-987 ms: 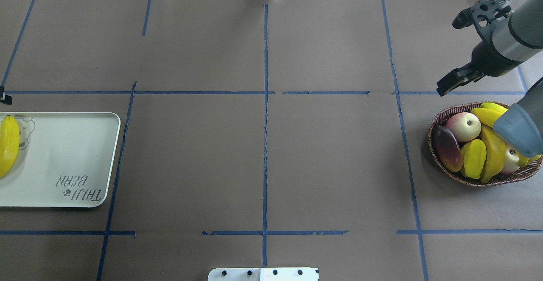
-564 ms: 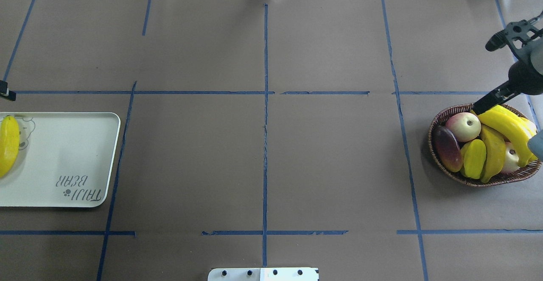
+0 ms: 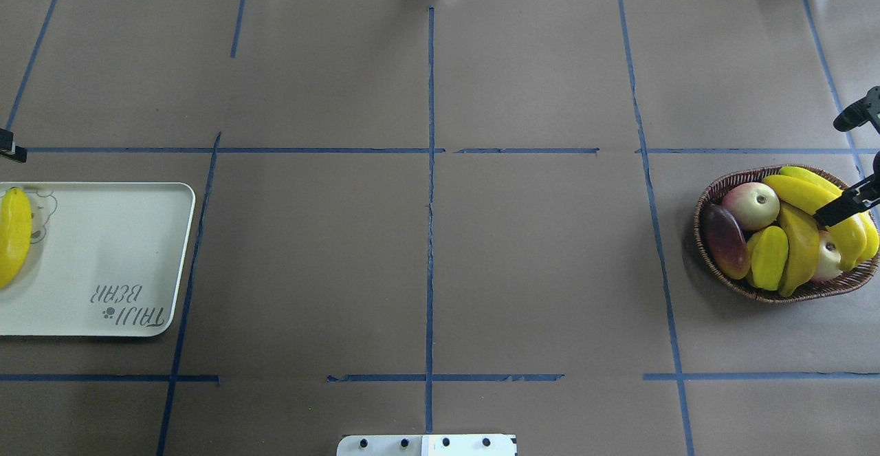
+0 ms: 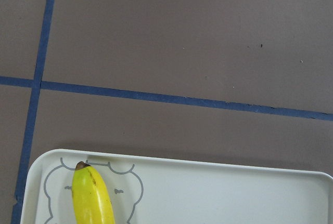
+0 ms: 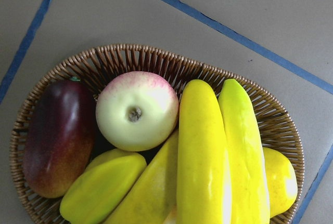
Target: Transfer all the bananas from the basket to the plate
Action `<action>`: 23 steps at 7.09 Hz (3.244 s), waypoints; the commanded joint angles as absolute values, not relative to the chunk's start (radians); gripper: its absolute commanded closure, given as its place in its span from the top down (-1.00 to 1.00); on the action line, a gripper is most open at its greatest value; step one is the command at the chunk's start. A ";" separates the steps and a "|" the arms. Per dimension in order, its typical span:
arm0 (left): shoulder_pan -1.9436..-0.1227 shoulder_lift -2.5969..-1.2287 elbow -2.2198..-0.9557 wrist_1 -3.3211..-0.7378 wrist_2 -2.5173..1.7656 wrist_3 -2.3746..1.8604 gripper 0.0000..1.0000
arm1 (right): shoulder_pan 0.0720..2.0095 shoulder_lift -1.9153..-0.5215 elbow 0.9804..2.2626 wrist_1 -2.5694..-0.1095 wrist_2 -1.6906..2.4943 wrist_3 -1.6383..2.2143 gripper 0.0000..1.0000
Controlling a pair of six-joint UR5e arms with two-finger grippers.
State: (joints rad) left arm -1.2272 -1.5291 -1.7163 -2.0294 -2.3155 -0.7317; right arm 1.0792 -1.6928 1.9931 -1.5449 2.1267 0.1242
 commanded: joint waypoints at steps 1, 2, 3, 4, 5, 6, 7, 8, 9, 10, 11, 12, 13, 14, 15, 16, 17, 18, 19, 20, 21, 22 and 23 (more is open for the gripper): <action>-1.227 -1.528 -1.717 -2.029 -2.316 -0.732 1.00 | 1.072 -1.678 1.932 -1.543 2.128 0.123 1.00; -1.227 -1.528 -1.717 -2.029 -2.318 -0.732 1.00 | 1.072 -1.677 1.925 -1.543 2.128 0.124 0.99; -1.226 -1.528 -1.717 -2.029 -2.318 -0.732 1.00 | 1.069 -1.677 1.925 -1.543 2.129 0.130 0.86; -1.227 -1.528 -1.715 -2.029 -2.318 -0.732 1.00 | 1.069 -1.677 1.927 -1.543 2.135 0.132 0.61; -1.226 -1.529 -1.715 -2.029 -2.318 -0.732 1.00 | 1.054 -1.678 1.919 -1.545 2.128 0.133 0.49; -1.226 -1.529 -1.715 -2.029 -2.319 -0.730 1.00 | 1.051 -1.678 1.916 -1.545 2.129 0.127 0.49; -1.226 -1.529 -1.715 -2.029 -2.319 -0.732 1.00 | 1.046 -1.678 1.914 -1.545 2.129 0.124 0.48; -1.226 -1.529 -1.713 -2.029 -2.319 -0.732 1.00 | 1.046 -1.678 1.916 -1.546 2.134 0.124 0.27; -1.226 -1.529 -1.715 -2.029 -2.319 -0.732 1.00 | 1.046 -1.678 1.916 -1.548 2.135 0.124 -0.07; -1.226 -1.529 -1.715 -2.029 -2.319 -0.732 1.00 | 1.046 -1.677 1.917 -1.549 2.135 0.124 -0.38; -1.226 -1.529 -1.715 -2.029 -2.319 -0.732 1.00 | 1.049 -1.677 1.922 -1.549 2.135 0.124 -0.59; -1.226 -1.529 -1.715 -2.029 -2.319 -0.732 1.00 | 1.069 -1.675 1.928 -1.546 2.135 0.123 -0.69; -1.226 -1.531 -1.715 -2.029 -2.321 -0.732 1.00 | 1.106 -1.675 1.968 -1.557 2.141 0.123 -0.76; -1.226 -1.531 -1.717 -2.029 -2.321 -0.732 1.00 | 1.127 -1.675 2.005 -1.560 2.146 0.124 -0.77; -1.226 -1.535 -1.717 -2.029 -2.321 -0.732 1.00 | 1.131 -1.655 2.026 -1.559 2.166 0.153 -0.77; -1.226 -1.540 -1.718 -2.032 -2.324 -0.736 1.00 | 1.129 -1.605 2.022 -1.559 2.193 0.219 -0.73; -1.226 -1.540 -1.720 -2.037 -2.325 -0.741 1.00 | 1.126 -1.556 2.017 -1.552 2.224 0.329 -0.73; -1.226 -1.548 -1.723 -2.043 -2.327 -0.744 1.00 | 1.114 -1.505 2.014 -1.548 2.244 0.457 -0.74; -1.224 -1.566 -1.727 -2.045 -2.327 -0.747 1.00 | 1.061 -1.443 2.013 -1.545 2.244 0.542 -0.73; -1.224 -1.572 -1.730 -2.052 -2.335 -0.750 1.00 | 1.011 -1.386 2.013 -1.545 2.243 0.646 -0.71; -1.224 -1.592 -1.735 -2.069 -2.353 -0.796 1.00 | 0.955 -1.321 2.007 -1.531 2.234 0.748 -0.68; -1.221 -1.615 -1.736 -2.104 -2.371 -0.880 1.00 | 0.896 -1.260 1.985 -1.485 2.205 0.875 -0.68; -1.197 -1.634 -1.735 -2.153 -2.370 -0.967 1.00 | 0.832 -1.228 1.974 -1.407 2.139 1.005 -0.69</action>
State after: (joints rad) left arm -1.2159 -1.6097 -1.7347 -2.1034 -2.3629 -0.8701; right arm 0.9084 -1.2823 1.9900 -1.4824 2.1987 0.8489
